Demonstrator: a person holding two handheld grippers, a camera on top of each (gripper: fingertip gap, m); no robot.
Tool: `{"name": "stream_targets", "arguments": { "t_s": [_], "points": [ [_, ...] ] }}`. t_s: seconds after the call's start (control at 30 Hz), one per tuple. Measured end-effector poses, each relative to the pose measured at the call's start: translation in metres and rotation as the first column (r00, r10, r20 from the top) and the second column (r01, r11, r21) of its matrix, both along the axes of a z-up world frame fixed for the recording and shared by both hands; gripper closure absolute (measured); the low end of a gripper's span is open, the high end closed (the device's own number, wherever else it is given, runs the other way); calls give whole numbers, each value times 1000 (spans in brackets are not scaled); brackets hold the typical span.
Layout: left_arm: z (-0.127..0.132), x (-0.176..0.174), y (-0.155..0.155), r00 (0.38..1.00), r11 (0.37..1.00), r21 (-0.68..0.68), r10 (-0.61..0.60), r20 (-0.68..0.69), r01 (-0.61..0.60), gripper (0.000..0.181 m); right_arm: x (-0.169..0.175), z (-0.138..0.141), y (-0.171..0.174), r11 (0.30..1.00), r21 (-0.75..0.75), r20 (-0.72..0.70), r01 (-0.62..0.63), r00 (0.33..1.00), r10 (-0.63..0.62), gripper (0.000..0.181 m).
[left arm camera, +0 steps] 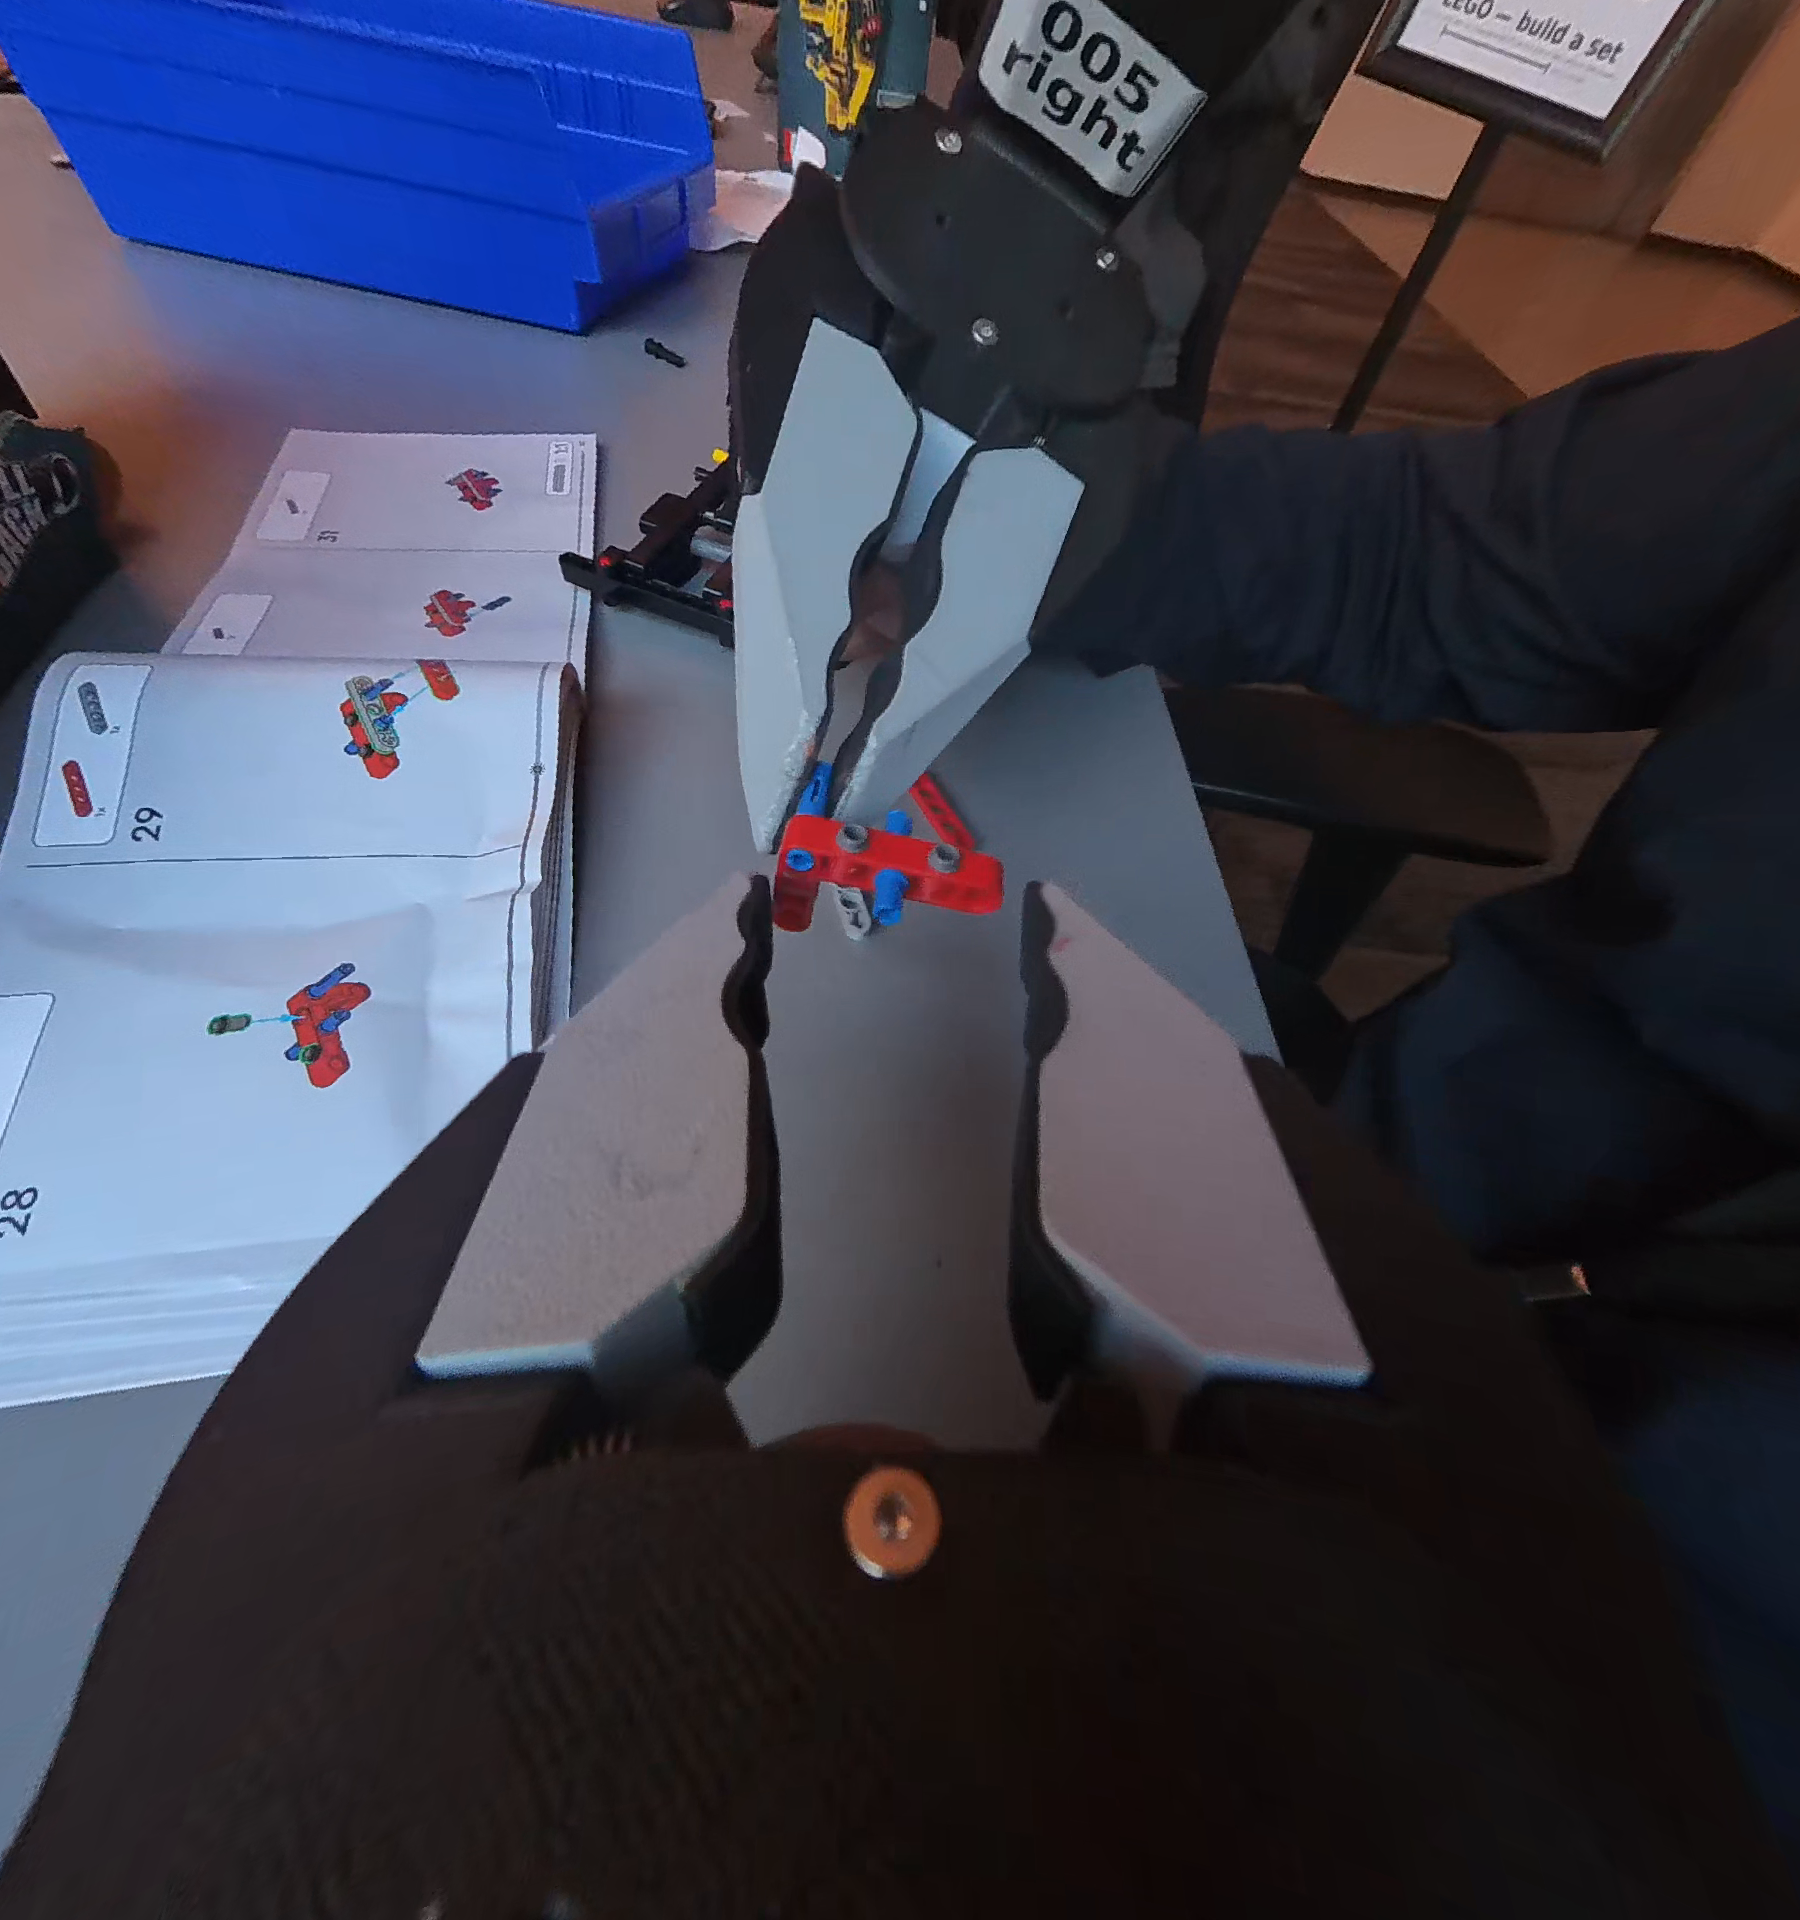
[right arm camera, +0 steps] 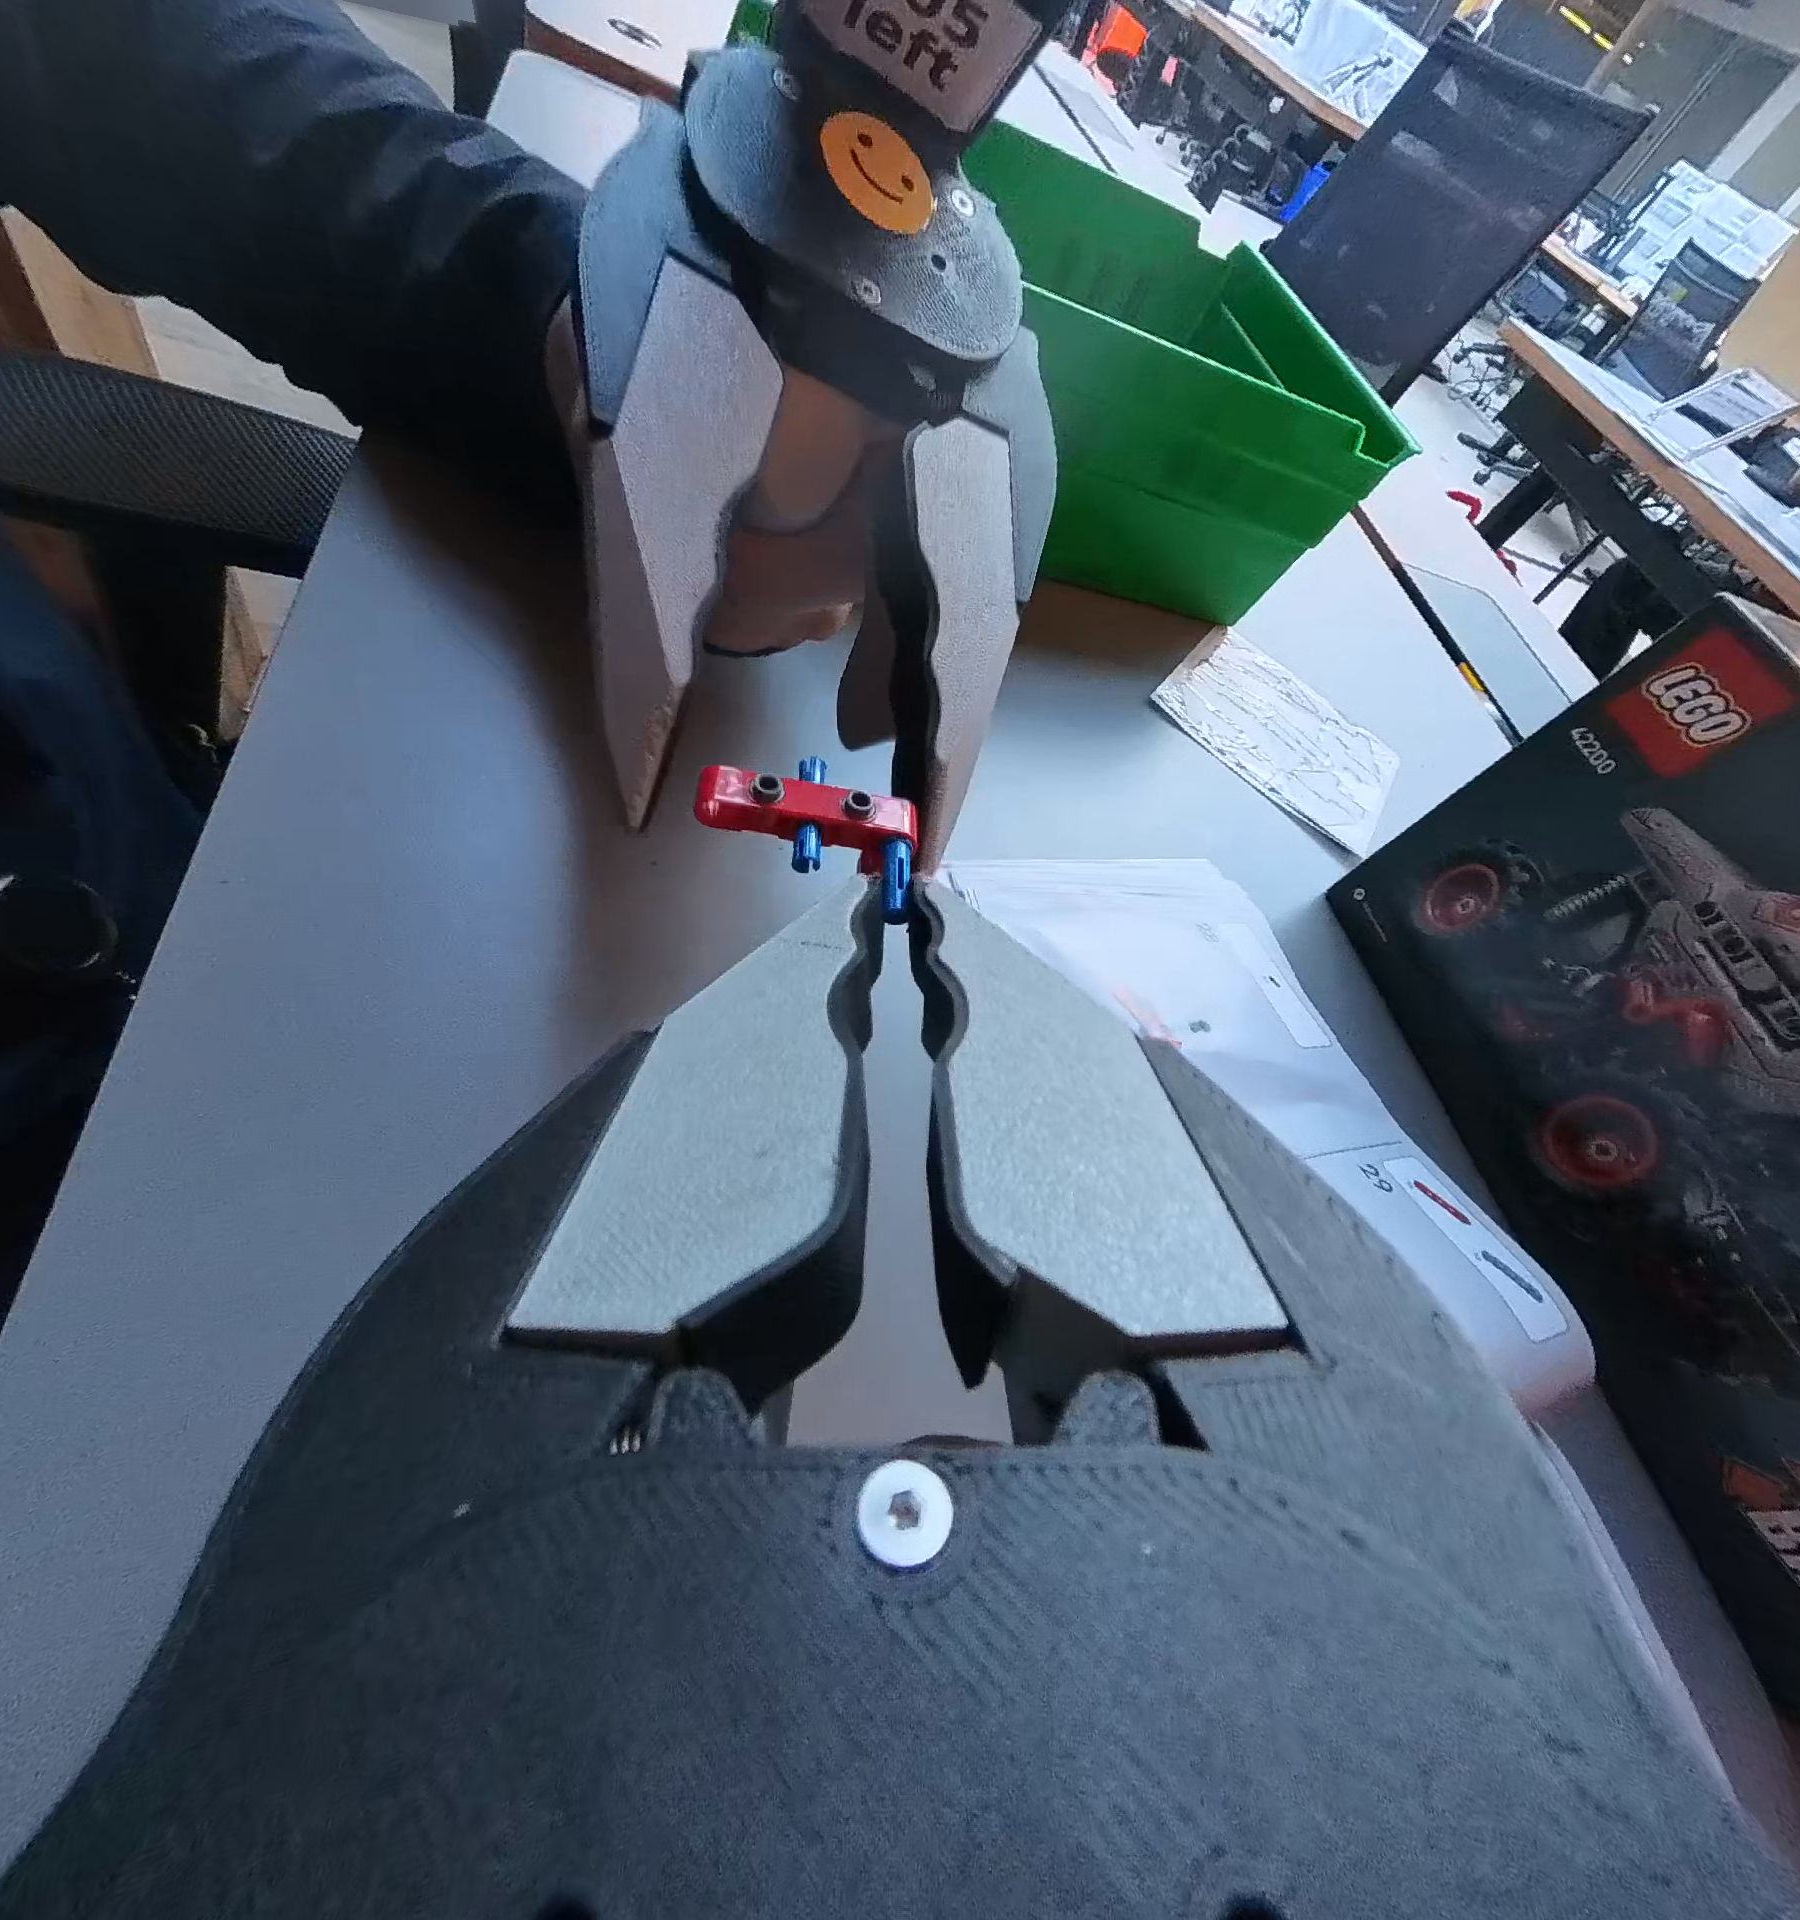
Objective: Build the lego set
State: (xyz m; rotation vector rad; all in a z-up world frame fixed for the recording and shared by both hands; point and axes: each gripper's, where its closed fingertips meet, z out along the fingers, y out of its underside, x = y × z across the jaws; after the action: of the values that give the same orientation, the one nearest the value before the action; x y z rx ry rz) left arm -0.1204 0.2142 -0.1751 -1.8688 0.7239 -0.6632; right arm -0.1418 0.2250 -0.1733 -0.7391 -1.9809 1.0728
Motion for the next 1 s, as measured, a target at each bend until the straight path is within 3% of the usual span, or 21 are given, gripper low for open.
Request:
{"name": "stream_targets", "arguments": {
  "t_s": [0.27, 0.53, 0.73, 0.87, 1.0],
  "points": [
    [-1, 1, 2, 999, 999, 30, 19, -31, -18, 137, 1, -3, -3, 1000, 24, 15, -10, 1000, 9, 180],
    [-4, 2, 2, 984, 990, 141, 44, -171, -19, 141, 3, -4, -3, 1000, -8, 43, -22, 999, 22, 180],
    [0, -4, 4, 985, 987, 156, 59, -164, -34, 141, 3, -9, 7, 1000, 15, 65, 1, 998, -2, 179],
    [-4, -11, 5, 981, 989, 143, 61, -185, -35, 141, 11, -10, 25, 999, -22, 126, 30, 992, -27, 174],
    [-24, -12, 7, 966, 996, 85, 50, -254, -29, 141, 32, -35, 39, 998, 31, 250, 51, 966, -58, 170]
  ]
}}
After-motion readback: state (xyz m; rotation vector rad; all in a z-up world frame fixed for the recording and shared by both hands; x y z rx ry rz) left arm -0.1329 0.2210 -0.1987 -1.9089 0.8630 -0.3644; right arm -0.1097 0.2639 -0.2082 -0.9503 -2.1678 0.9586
